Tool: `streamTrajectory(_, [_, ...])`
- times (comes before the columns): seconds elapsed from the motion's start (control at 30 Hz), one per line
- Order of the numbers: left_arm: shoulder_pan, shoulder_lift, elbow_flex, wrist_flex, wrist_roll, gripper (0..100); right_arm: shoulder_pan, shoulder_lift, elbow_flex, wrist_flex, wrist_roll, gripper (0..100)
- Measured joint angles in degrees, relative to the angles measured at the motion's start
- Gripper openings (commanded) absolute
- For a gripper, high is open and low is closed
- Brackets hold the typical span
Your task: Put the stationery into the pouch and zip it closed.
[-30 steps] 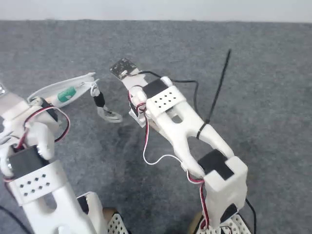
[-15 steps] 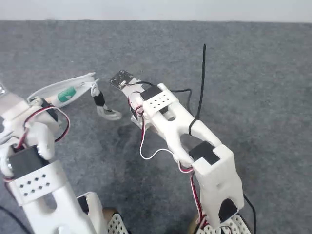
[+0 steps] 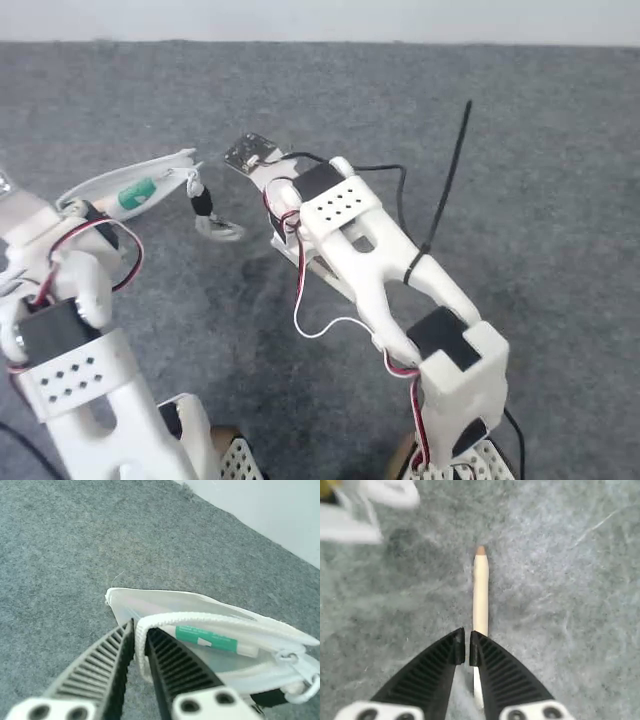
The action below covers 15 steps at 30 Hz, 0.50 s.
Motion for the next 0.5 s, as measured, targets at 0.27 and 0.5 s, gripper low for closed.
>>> streamTrajectory(0.27, [0.00, 0.00, 0.00, 0.00, 0.00, 1, -0.09, -0.18, 0.00, -1.85, 0.00, 11.0])
streamTrajectory(0.5, [0.00, 0.00, 0.00, 0.00, 0.00, 1, -0.18, 10.02, 0.00, -7.82, 0.00, 12.1])
